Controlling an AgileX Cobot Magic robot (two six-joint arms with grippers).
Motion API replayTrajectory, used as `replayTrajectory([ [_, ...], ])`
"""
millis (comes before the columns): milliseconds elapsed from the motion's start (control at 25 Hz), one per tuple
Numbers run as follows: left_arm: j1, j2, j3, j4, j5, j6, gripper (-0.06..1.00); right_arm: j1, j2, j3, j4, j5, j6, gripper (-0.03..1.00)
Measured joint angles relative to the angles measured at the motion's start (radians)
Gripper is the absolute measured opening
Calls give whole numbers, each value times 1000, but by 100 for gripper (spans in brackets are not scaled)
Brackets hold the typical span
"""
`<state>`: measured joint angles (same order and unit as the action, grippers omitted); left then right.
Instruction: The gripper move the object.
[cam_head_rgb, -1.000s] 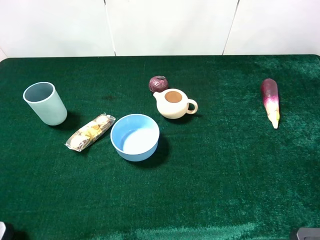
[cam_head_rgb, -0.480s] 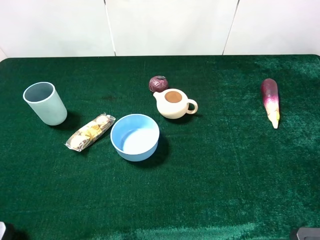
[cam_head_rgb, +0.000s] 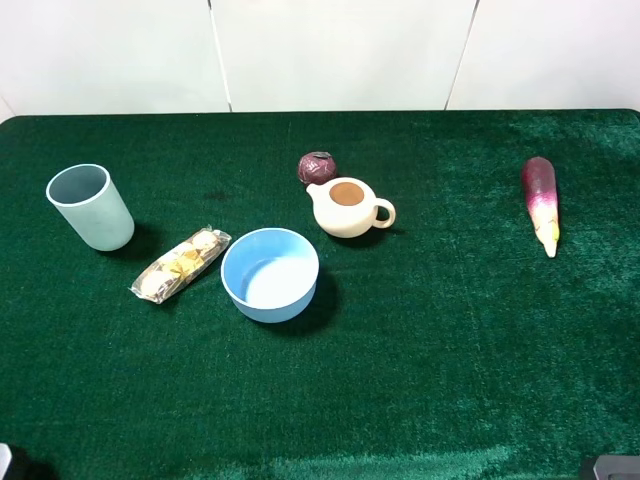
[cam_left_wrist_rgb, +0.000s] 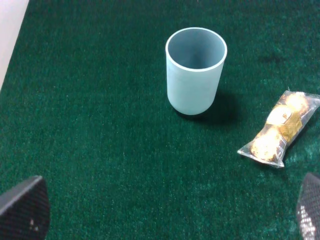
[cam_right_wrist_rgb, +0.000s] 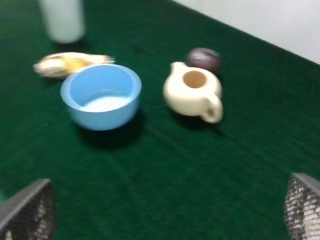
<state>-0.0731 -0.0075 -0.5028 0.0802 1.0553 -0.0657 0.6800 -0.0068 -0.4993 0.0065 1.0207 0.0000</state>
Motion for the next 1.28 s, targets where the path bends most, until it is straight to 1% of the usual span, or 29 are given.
replayTrajectory([
  [480, 0, 0, 0, 0, 0, 0, 99, -508, 0, 0, -1, 0, 0, 69],
  [720, 0, 0, 0, 0, 0, 0, 99, -692, 0, 0, 2, 0, 0, 69],
  [880, 0, 0, 0, 0, 0, 0, 99, -771, 0, 0, 2, 0, 0, 69],
  [1000, 0, 0, 0, 0, 0, 0, 99, -803, 0, 0, 2, 0, 0, 69],
  [1280, 0, 0, 0, 0, 0, 0, 99, -808, 0, 0, 2, 0, 0, 69],
])
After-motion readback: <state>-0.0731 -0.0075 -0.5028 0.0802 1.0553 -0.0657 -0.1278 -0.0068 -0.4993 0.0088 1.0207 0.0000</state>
